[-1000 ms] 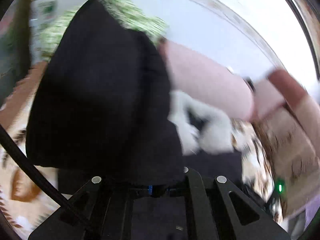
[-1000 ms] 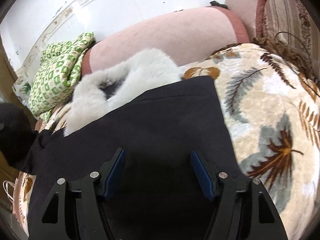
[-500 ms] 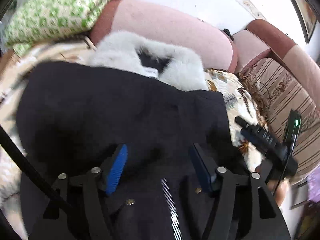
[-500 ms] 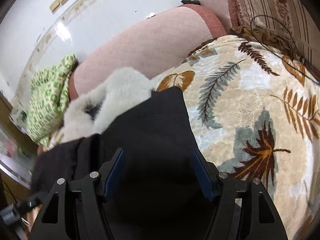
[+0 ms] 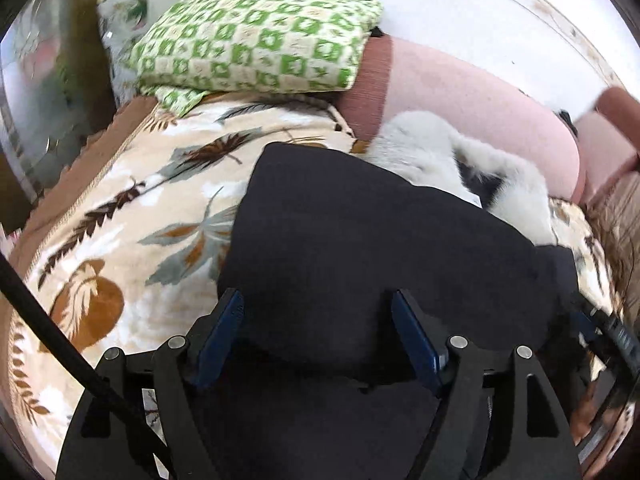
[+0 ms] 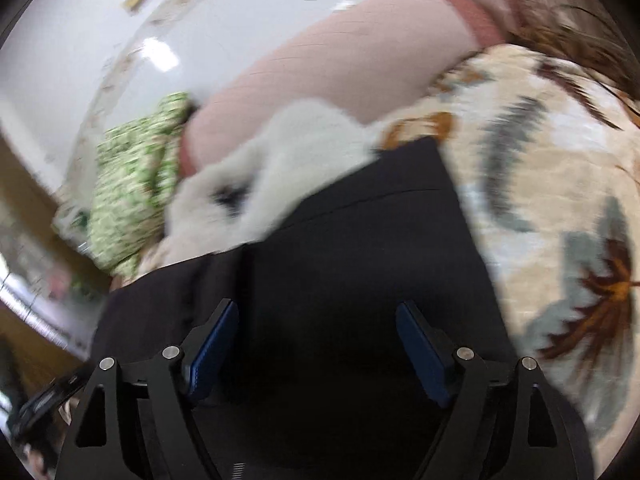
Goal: Fold large clothes
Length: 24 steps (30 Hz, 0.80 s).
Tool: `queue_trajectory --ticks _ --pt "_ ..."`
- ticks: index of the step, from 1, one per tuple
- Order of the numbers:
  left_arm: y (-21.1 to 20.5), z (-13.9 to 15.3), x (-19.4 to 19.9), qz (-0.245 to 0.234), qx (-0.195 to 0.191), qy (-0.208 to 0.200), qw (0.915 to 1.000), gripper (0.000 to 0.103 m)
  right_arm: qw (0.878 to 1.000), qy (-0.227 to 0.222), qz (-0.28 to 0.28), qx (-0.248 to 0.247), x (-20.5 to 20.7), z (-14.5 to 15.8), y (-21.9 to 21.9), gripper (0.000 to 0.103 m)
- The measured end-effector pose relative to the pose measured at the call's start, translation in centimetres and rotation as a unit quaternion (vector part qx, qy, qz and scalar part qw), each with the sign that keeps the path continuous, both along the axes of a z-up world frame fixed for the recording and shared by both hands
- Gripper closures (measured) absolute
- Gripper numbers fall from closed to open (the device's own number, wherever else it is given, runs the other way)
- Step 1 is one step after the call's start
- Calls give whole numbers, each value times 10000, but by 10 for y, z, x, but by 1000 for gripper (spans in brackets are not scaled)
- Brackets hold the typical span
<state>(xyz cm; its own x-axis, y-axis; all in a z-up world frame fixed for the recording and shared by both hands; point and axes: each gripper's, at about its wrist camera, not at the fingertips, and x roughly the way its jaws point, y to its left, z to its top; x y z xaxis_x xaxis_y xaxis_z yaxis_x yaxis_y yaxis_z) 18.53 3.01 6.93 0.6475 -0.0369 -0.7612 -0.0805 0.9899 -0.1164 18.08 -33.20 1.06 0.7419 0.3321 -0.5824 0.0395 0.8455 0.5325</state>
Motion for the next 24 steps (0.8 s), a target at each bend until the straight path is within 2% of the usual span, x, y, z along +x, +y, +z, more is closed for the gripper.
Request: queue_trajectory --ticks 4,5,6,7,8,13,16,19,22,24 --pt "2 2 2 94 81 3 9999 28 9974 256 475 -474 16 -17 41 18" --pt "2 2 3 112 120 -13 9999 28 9972 237 500 -504 16 -18 45 25" --pt "2 5 4 146 162 -41 9998 28 9969 205 709 -277 17 -17 47 68" --pt "3 6 7 181 180 -59 9997 28 9959 282 858 -42 19 -16 47 90" --pt "4 9 10 239 181 -79 9995 28 9960 258 851 84 16 -9 46 94" --pt "10 20 18 409 -67 -179 9990 28 9965 -462 610 327 -13 47 20 96" --pt "2 14 27 364 -26 -73 9993 28 9970 -696 59 -329 -37 71 -6 96" --pt "-12 -3 39 247 122 116 9996 28 9950 -461 -396 -798 -44 67 -31 96" --pt "-22 -26 51 201 146 378 9990 28 9970 88 -450 -623 -32 45 -45 96" --pt "-24 -43 58 294 128 480 9983 27 9945 414 -453 -854 -22 31 -39 96"
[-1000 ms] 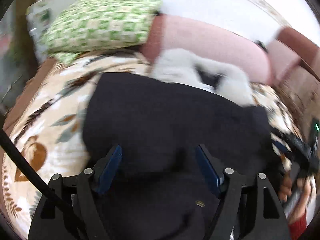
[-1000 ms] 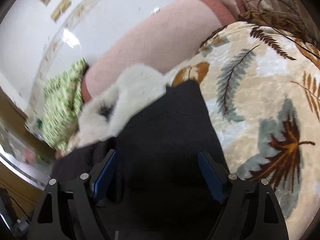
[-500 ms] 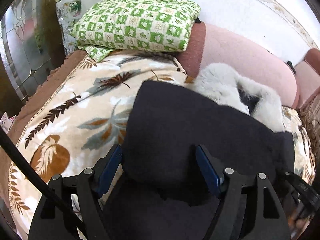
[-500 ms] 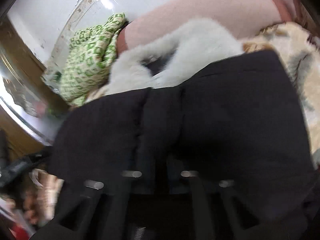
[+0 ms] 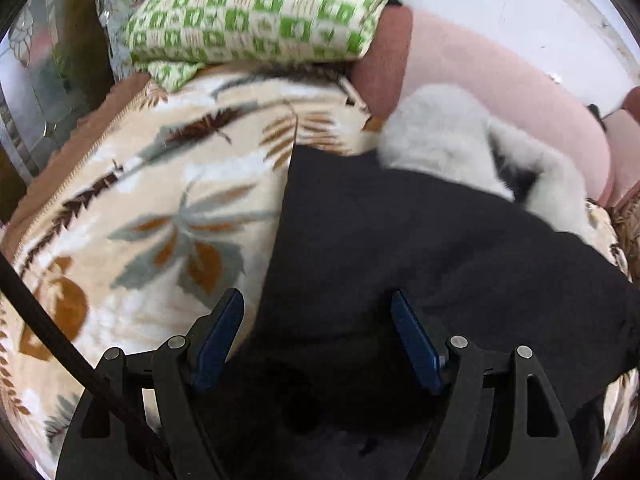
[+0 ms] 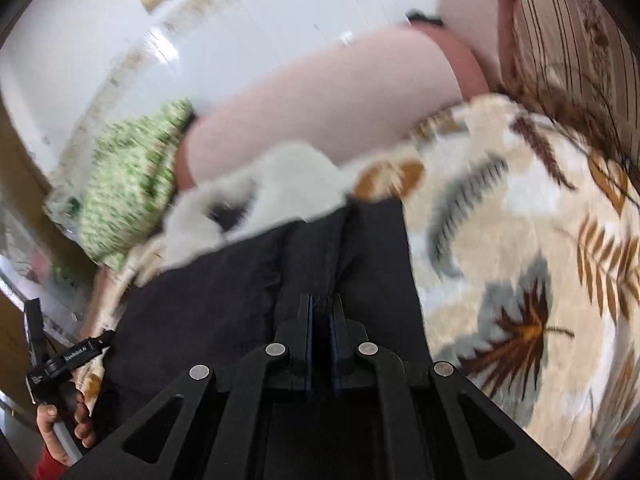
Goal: Fold large clothes
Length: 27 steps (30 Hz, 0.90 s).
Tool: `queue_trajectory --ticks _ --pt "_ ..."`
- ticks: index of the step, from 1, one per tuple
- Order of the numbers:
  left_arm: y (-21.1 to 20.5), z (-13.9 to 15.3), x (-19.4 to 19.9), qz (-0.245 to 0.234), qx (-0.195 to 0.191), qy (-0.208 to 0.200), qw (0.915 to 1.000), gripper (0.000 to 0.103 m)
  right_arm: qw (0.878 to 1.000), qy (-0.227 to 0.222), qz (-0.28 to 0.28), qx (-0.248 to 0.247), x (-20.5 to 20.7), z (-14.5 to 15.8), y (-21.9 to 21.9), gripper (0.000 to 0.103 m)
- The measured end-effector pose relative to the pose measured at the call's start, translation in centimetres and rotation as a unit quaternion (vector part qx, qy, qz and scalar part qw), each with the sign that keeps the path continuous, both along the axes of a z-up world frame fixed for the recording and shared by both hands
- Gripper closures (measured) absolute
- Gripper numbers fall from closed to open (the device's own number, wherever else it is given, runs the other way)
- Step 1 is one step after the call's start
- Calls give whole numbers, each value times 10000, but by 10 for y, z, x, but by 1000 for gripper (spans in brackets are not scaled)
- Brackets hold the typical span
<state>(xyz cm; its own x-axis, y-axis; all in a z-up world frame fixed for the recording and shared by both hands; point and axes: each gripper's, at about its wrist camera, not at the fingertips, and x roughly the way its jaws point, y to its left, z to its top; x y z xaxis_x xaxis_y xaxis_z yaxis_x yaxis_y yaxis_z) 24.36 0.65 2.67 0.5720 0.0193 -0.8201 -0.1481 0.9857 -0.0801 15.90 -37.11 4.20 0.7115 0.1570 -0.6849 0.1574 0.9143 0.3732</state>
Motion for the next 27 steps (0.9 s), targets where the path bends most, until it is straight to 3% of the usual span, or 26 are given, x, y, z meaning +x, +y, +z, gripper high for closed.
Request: queue_trajectory --ticks 5,11,15,19,21,24,27 --pt "5 -22 9 -1 31 34 10000 12 9983 557 62 -174 8 -26 -2 96" --pt "9 -34 12 21 2 20 10000 4 9956 927 72 -74 23 -50 -5 94" --pt "12 -30 10 114 -101 82 9999 3 9951 975 82 -173 27 -55 -6 85" --pt "14 -7 -11 114 24 52 9999 9 9952 927 -23 -316 24 -51 -9 71" --pt "17 9 -32 87 7 -103 9999 9 9955 845 -274 -334 16 -40 -16 56" --pt "24 24 -62 145 136 -298 9994 9 9960 477 -695 -304 0 -18 -28 56" --pt "30 29 -85 264 471 -331 9980 9 9937 -200 -954 -551 -18 7 -25 55"
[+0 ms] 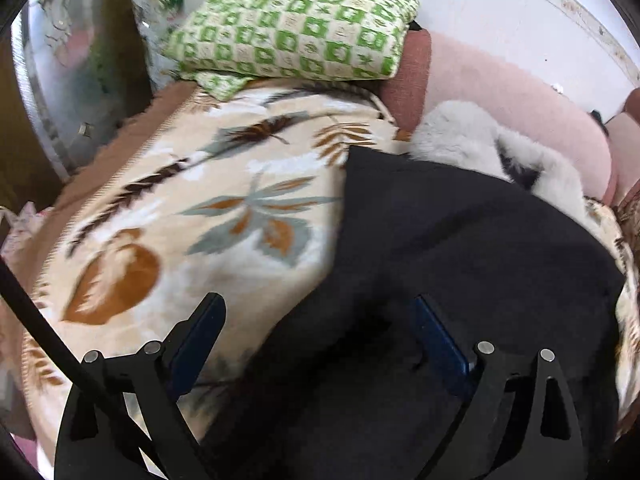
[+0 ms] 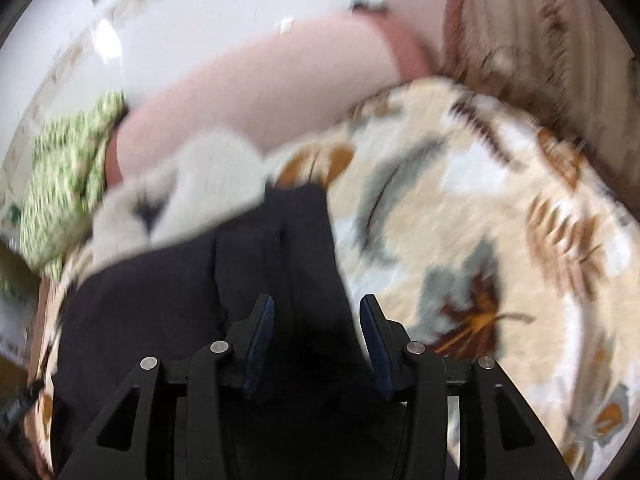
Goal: Fold large clothes
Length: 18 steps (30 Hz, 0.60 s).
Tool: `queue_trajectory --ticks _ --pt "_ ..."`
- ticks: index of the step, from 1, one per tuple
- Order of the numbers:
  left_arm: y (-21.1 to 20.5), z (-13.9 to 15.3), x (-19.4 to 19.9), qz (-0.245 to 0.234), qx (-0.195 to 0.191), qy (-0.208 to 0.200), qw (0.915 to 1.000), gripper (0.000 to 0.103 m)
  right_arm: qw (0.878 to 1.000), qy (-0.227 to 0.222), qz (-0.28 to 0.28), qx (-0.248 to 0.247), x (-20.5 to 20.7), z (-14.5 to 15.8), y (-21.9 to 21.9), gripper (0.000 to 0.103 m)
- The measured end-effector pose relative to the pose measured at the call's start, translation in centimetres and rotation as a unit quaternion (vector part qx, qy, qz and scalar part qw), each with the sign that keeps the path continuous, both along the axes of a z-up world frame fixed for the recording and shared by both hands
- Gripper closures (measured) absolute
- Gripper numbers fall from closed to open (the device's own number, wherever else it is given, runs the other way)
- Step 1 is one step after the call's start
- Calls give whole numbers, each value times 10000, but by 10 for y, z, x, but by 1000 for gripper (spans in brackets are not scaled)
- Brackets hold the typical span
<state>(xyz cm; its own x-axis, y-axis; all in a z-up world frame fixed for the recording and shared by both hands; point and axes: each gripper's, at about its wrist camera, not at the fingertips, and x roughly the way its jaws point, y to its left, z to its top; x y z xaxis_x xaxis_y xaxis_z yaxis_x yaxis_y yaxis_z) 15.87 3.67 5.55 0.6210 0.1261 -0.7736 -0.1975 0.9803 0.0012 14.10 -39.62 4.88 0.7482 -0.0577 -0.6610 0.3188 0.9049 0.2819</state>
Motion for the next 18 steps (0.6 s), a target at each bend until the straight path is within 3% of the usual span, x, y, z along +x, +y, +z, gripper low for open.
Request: queue_trajectory --ticks 2,4,7,9,11,13,16,18 --pt "0 1 -9 61 233 -4 9997 9 9985 -430 350 -48 -4 9 19 55" --pt "-2 1 -19 97 426 -17 9990 9 9900 -566 1265 277 3 4 51 55" --pt "-10 4 -36 76 589 -138 9981 9 9718 -375 2254 584 15 -13 96 55" --pt "-17 6 -45 -3 633 -192 9978 9 9645 -213 2557 625 23 -23 110 55" --pt "-23 7 -49 -86 699 -159 9974 9 9680 123 2448 541 35 -37 109 55" --pt "-29 7 -52 -150 852 -106 9962 9 9787 231 1984 472 40 -45 89 56" --pt "-37 7 -56 -309 995 -94 9945 9 9877 248 1481 443 37 -40 60 67" --pt "-41 6 -57 -370 1061 -67 9936 9 9957 255 883 -103 32 -33 52 60"
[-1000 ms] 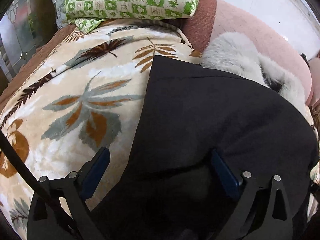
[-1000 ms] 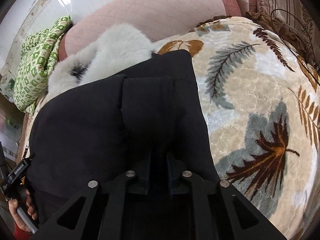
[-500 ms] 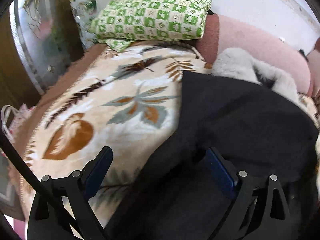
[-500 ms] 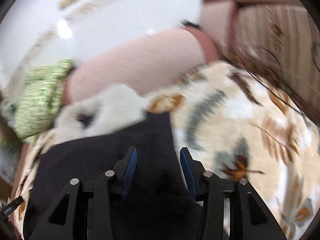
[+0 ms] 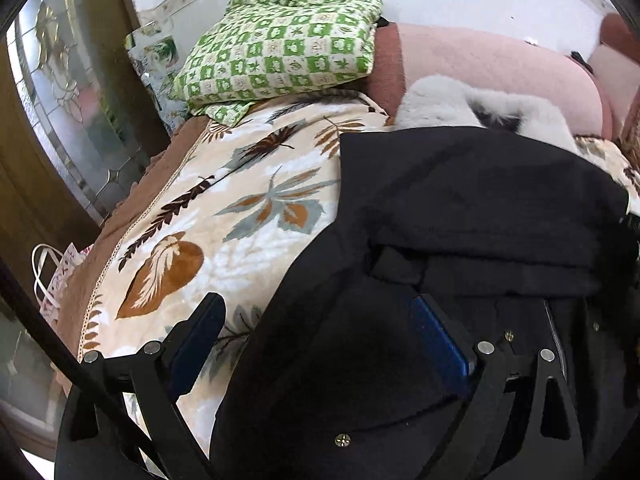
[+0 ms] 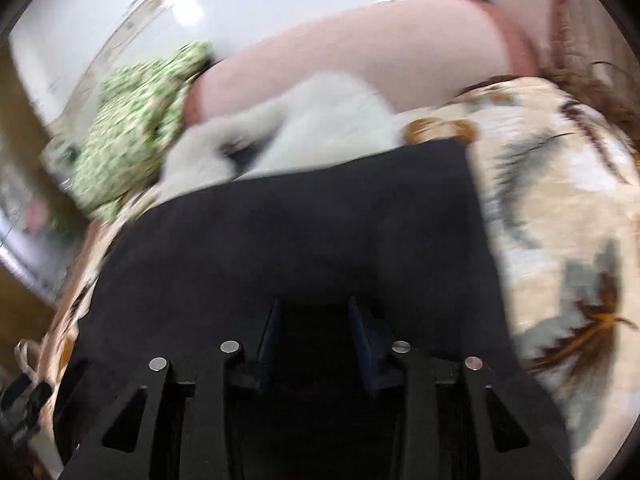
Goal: Fold large clothes
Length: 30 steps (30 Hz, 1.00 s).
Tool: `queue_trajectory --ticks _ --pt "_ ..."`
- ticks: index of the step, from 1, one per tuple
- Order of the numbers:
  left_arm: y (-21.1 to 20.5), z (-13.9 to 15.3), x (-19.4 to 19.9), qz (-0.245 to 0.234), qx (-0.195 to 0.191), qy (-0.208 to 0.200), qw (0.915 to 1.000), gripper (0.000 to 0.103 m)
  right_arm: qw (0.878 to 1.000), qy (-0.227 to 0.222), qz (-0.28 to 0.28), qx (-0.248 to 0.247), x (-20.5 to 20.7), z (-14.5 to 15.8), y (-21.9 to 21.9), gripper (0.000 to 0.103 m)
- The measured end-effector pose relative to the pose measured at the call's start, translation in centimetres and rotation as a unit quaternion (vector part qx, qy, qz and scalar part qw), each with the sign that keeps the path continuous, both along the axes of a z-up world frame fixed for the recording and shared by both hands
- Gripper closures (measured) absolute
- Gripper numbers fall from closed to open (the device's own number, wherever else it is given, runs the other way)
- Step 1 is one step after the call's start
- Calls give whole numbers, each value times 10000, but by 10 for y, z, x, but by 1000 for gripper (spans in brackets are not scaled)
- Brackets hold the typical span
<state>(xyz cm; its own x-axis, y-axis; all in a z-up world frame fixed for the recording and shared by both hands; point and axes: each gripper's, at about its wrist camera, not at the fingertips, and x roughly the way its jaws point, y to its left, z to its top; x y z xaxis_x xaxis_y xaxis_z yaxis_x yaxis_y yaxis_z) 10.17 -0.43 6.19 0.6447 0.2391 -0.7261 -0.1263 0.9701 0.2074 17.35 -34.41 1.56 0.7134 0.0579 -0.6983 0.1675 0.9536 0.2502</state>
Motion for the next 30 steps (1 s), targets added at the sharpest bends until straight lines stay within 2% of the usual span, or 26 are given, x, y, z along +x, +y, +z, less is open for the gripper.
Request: queue_trajectory --ticks 1,5,8,10,14,15,22,30 --pt "-1 -1 -1 -6 14 12 10000 9 9997 -152 -164 -129 -4 5 -3 60" --pt "-3 -4 -1 -18 13 76 10000 9 9992 -325 16 226 -7 13 -3 60" --pt "-3 -6 0 -20 27 127 9999 9 9999 -62 141 21 2 2 9 59" --pt "-2 -7 -1 -21 41 140 9999 9 9994 270 214 9 9 -13 11 59" --pt "0 -7 -3 -3 107 120 9999 9 9991 337 254 -93 11 -17 14 55" --pt "0 -6 -5 8 144 105 9998 9 9990 317 273 -147 10 -16 15 52" --pt "3 0 -15 29 205 55 9998 9 9989 -113 133 -436 -5 3 19 49" --pt "13 1 -29 103 169 89 9998 9 9981 -395 39 -470 -30 18 19 46"
